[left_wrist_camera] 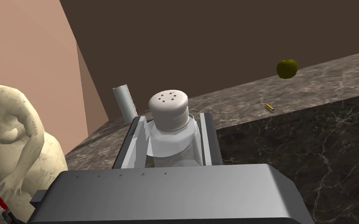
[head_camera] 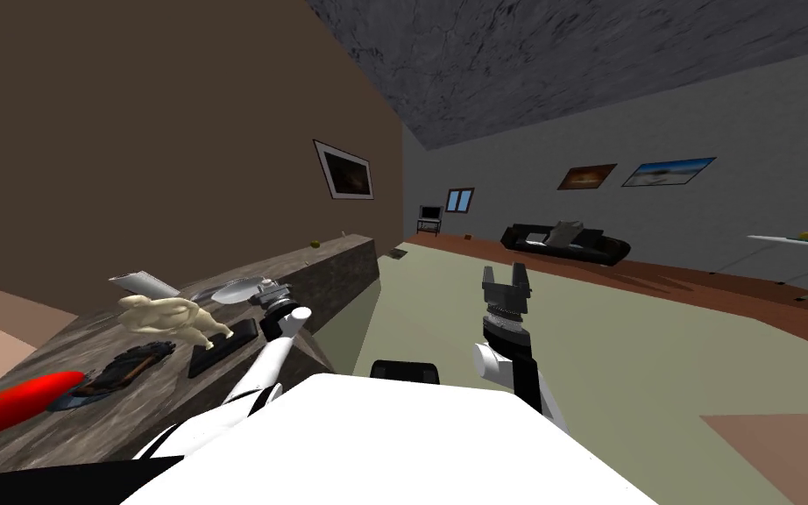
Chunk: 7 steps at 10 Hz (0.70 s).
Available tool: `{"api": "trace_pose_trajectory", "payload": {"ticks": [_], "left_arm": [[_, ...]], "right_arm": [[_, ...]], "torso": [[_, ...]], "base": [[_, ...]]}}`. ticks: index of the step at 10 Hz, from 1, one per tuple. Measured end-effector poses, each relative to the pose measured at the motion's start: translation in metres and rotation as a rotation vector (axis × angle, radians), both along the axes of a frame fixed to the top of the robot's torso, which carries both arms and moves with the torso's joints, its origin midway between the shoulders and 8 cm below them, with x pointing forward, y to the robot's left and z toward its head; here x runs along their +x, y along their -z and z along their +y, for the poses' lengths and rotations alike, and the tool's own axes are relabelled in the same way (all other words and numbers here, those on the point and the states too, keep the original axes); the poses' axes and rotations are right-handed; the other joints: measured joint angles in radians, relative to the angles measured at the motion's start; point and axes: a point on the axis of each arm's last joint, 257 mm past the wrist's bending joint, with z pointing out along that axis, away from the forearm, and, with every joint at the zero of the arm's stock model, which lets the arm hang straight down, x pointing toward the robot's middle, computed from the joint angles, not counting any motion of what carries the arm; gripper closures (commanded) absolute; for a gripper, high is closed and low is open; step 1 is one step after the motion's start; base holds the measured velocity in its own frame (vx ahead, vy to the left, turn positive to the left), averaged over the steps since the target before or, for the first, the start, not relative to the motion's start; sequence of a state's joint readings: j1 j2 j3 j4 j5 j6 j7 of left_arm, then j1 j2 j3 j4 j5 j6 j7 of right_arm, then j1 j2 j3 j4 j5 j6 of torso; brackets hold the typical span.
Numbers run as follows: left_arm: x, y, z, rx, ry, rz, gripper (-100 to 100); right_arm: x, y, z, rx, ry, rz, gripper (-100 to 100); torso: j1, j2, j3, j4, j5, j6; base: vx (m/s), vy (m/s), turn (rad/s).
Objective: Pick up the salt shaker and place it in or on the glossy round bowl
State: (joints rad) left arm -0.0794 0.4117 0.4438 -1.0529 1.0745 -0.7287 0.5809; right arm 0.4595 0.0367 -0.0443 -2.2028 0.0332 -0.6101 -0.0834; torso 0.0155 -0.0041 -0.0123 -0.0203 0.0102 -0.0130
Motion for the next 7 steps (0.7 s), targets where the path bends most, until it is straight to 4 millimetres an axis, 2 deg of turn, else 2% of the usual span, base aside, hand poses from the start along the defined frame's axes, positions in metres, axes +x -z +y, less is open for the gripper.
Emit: {"api": "trace_pose_trajectory", "payload": {"ticks": [1, 5, 7], "left_arm": [[-0.013, -0.006, 0.018, 0.003, -0.045, -0.009, 100], [-0.048, -0.019, 0.058, 0.004, -0.195, -0.043, 100], [-0.074, -0.028, 0.080, 0.000, -0.271, -0.062, 100]], "right_arm": [[0.000, 0.000, 0.000, 0.000, 0.000, 0.000, 0], [0.000, 0.000, 0.000, 0.000, 0.000, 0.000, 0], [0.000, 0.000, 0.000, 0.000, 0.000, 0.000, 0]], "torso": [[0.001, 0.000, 0.000, 0.000, 0.000, 0.000], [0.002, 0.000, 0.000, 0.001, 0.000, 0.001], [0.005, 0.001, 0.001, 0.001, 0.000, -0.001]], "base": [[0.043, 0.031, -0.115], [0.047, 0.041, -0.169], [0.039, 0.074, -0.133]]}}
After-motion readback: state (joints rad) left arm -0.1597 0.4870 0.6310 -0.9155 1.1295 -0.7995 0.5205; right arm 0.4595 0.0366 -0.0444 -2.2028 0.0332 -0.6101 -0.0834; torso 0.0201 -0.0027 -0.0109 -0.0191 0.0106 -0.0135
